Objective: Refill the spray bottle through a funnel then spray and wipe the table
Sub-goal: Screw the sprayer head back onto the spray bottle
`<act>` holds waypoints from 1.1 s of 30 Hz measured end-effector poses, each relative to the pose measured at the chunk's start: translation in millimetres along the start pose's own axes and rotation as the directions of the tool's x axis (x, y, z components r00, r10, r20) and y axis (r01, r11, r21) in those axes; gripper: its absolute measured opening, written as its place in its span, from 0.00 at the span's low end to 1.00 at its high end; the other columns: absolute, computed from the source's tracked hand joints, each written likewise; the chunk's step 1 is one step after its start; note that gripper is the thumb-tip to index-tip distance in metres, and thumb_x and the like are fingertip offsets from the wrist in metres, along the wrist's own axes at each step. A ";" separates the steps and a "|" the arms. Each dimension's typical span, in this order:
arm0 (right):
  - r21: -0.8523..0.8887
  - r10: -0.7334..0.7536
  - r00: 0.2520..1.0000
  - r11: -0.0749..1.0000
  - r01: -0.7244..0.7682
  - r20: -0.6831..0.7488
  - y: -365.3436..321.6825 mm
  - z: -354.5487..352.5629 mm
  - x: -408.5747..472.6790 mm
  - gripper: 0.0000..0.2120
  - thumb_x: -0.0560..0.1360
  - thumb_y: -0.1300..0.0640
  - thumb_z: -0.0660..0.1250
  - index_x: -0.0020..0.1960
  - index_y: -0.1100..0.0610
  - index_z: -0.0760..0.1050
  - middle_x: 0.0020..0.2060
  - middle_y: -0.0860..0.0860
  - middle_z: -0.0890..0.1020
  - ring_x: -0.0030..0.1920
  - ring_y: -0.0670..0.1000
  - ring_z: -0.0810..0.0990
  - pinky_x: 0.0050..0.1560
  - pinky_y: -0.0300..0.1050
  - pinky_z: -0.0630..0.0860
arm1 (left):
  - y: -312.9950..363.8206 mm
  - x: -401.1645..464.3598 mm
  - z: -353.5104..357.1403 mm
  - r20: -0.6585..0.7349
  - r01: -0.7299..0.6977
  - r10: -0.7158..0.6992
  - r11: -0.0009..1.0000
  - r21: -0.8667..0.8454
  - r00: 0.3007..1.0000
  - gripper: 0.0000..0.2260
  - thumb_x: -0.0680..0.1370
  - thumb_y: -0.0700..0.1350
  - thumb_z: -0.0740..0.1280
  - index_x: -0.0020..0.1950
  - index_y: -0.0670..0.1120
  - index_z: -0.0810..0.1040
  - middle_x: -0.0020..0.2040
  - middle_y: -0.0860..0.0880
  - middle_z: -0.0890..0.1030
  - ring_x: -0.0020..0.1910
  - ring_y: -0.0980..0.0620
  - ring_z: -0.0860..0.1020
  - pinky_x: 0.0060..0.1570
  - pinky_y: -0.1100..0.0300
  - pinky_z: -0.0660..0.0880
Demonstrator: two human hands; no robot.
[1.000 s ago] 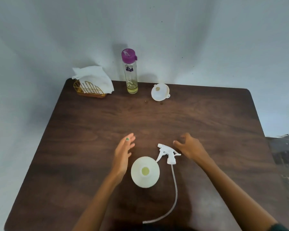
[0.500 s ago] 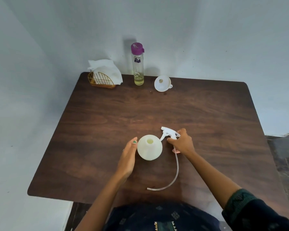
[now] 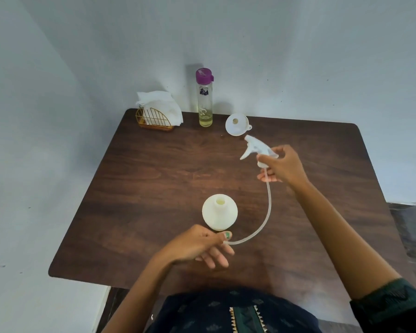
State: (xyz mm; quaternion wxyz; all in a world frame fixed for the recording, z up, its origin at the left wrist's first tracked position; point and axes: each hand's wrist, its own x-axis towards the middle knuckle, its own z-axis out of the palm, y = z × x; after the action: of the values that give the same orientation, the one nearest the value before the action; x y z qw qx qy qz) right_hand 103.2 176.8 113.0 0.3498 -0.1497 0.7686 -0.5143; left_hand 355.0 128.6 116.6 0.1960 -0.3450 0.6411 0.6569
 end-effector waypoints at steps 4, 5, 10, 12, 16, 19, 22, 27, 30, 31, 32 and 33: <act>-0.010 -0.146 0.989 0.989 0.146 0.013 -34.1 6.6 0.9 0.20 0.71 0.56 0.73 0.57 0.57 0.68 0.46 0.57 0.82 0.31 0.54 0.84 0.34 0.46 0.82 | 17.2 5.6 -8.5 0.026 -0.039 0.039 0.999 -0.015 0.999 0.15 0.77 0.55 0.67 0.49 0.45 0.85 0.36 0.52 0.85 0.30 0.59 0.77 0.30 0.67 0.62; -0.009 -0.177 0.984 0.984 0.178 0.012 -41.7 8.7 0.9 0.20 0.71 0.55 0.73 0.58 0.57 0.68 0.47 0.57 0.82 0.31 0.54 0.84 0.35 0.47 0.82 | 20.1 6.7 -9.8 0.035 -0.053 0.053 0.999 -0.014 0.998 0.12 0.76 0.53 0.68 0.48 0.46 0.85 0.37 0.52 0.85 0.31 0.60 0.78 0.29 0.68 0.61; 0.002 -0.345 0.938 0.938 0.345 0.030 -80.7 23.0 -7.7 0.18 0.71 0.56 0.72 0.55 0.56 0.68 0.42 0.58 0.82 0.29 0.53 0.83 0.33 0.45 0.82 | 31.5 11.9 -11.4 0.108 -0.063 0.059 0.997 0.035 0.992 0.06 0.75 0.47 0.71 0.47 0.47 0.85 0.38 0.52 0.85 0.32 0.61 0.80 0.29 0.66 0.59; -0.014 -0.420 0.906 0.907 0.421 0.040 -95.0 29.3 -15.5 0.18 0.72 0.55 0.72 0.56 0.56 0.68 0.36 0.56 0.82 0.28 0.53 0.83 0.34 0.46 0.82 | 35.6 15.3 -10.3 0.058 -0.116 0.114 0.993 0.029 0.992 0.05 0.74 0.44 0.72 0.46 0.44 0.85 0.38 0.51 0.85 0.33 0.59 0.80 0.30 0.66 0.66; -0.044 -0.566 0.824 0.823 0.567 0.036 -120.7 35.1 -33.0 0.18 0.72 0.54 0.71 0.58 0.56 0.68 0.34 0.59 0.81 0.30 0.54 0.83 0.37 0.47 0.82 | 34.3 30.1 -20.5 -0.296 -0.224 0.270 0.958 0.180 0.916 0.02 0.71 0.41 0.74 0.43 0.44 0.86 0.36 0.51 0.85 0.37 0.57 0.82 0.45 0.56 0.79; -0.040 -0.649 0.760 0.759 0.650 0.032 -134.9 36.8 -45.5 0.19 0.72 0.53 0.71 0.58 0.56 0.67 0.37 0.58 0.82 0.30 0.51 0.83 0.40 0.51 0.83 | 33.7 38.8 -31.0 -0.409 -0.252 0.380 0.909 0.332 0.830 0.02 0.71 0.46 0.74 0.43 0.50 0.85 0.39 0.54 0.85 0.41 0.58 0.82 0.47 0.54 0.78; -0.025 -0.692 0.722 0.721 0.692 0.032 -142.9 38.8 -56.9 0.19 0.73 0.54 0.72 0.59 0.56 0.67 0.35 0.54 0.81 0.30 0.49 0.83 0.38 0.46 0.82 | 32.4 49.5 -33.8 -0.371 -0.365 0.482 0.865 0.345 0.794 0.03 0.73 0.46 0.73 0.45 0.49 0.85 0.40 0.55 0.85 0.40 0.62 0.81 0.48 0.60 0.77; -0.068 -0.760 0.644 0.640 0.765 0.091 -143.6 47.4 -75.3 0.21 0.72 0.55 0.72 0.60 0.58 0.67 0.30 0.46 0.78 0.31 0.53 0.82 0.34 0.41 0.78 | 20.1 68.7 -36.6 -0.445 -0.350 0.553 0.816 0.460 0.705 0.02 0.73 0.54 0.70 0.43 0.59 0.81 0.41 0.62 0.82 0.49 0.59 0.77 0.54 0.46 0.74; -0.093 -0.769 0.625 0.618 0.780 0.131 -138.6 56.3 -83.4 0.22 0.72 0.54 0.72 0.60 0.57 0.67 0.33 0.51 0.80 0.31 0.52 0.80 0.37 0.46 0.80 | 12.7 68.0 -36.1 -0.458 -0.348 0.582 0.794 0.498 0.672 0.01 0.74 0.52 0.70 0.45 0.59 0.80 0.41 0.65 0.80 0.51 0.59 0.72 0.56 0.47 0.72; -0.097 -0.774 0.618 0.610 0.786 0.140 -137.4 59.0 -85.5 0.22 0.71 0.54 0.72 0.60 0.57 0.67 0.34 0.52 0.81 0.31 0.51 0.80 0.38 0.48 0.80 | 9.7 68.0 -36.2 -0.457 -0.345 0.589 0.787 0.512 0.666 0.01 0.75 0.52 0.70 0.45 0.59 0.80 0.42 0.66 0.79 0.51 0.59 0.70 0.56 0.47 0.71; -0.102 -0.778 0.611 0.602 0.792 0.147 -136.4 61.3 -87.1 0.22 0.71 0.53 0.72 0.60 0.56 0.67 0.34 0.53 0.81 0.31 0.51 0.80 0.38 0.50 0.80 | 6.9 67.5 -36.3 -0.457 -0.341 0.593 0.783 0.520 0.663 0.01 0.75 0.53 0.69 0.45 0.59 0.79 0.44 0.66 0.78 0.53 0.59 0.69 0.57 0.46 0.71; -0.105 -0.781 0.606 0.597 0.795 0.153 -135.8 63.1 -88.6 0.22 0.71 0.53 0.73 0.60 0.57 0.67 0.33 0.53 0.81 0.31 0.50 0.79 0.37 0.50 0.79 | 4.1 66.5 -36.6 -0.461 -0.342 0.589 0.787 0.514 0.663 0.01 0.74 0.54 0.68 0.45 0.59 0.78 0.46 0.66 0.78 0.53 0.59 0.69 0.56 0.46 0.71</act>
State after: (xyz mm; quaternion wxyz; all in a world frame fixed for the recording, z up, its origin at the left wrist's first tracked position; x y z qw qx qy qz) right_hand 192.2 127.9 254.3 0.1077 -0.5246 0.6460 -0.5440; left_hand 314.0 80.1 74.8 -0.1325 -0.3091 0.8517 0.4018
